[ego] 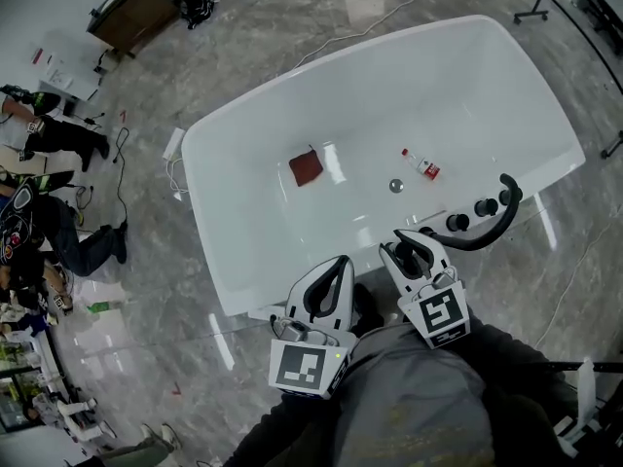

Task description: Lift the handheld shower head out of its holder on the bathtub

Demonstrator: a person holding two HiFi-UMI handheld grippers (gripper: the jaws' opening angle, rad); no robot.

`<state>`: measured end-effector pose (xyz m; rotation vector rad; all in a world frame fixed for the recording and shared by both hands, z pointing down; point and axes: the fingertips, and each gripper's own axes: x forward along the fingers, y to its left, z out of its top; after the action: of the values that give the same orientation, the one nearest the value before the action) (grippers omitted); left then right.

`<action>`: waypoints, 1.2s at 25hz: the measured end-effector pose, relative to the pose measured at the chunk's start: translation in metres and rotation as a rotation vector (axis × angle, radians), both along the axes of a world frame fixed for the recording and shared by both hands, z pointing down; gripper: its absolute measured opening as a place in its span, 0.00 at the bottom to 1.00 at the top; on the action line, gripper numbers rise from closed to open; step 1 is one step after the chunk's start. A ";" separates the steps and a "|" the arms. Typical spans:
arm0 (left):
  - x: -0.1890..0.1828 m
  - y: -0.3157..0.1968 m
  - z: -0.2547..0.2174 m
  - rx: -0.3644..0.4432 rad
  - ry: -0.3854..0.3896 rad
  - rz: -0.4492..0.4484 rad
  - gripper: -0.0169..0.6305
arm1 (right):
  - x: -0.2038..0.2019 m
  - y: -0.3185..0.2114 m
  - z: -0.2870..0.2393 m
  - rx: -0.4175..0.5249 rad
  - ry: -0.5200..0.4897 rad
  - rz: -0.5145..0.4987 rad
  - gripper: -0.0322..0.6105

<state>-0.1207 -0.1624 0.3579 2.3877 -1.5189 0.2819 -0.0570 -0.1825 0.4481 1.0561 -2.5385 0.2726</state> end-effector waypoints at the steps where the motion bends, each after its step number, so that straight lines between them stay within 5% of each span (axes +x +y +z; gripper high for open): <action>1: 0.001 0.000 -0.002 0.004 0.000 0.004 0.03 | 0.001 0.000 -0.001 0.000 0.001 0.003 0.25; 30: 0.008 0.001 -0.034 0.059 -0.029 -0.021 0.03 | 0.008 -0.003 -0.054 0.084 -0.030 -0.014 0.25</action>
<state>-0.1131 -0.1613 0.3239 2.4208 -1.5854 0.2714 -0.0485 -0.1855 0.3943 1.0721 -2.6032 0.1808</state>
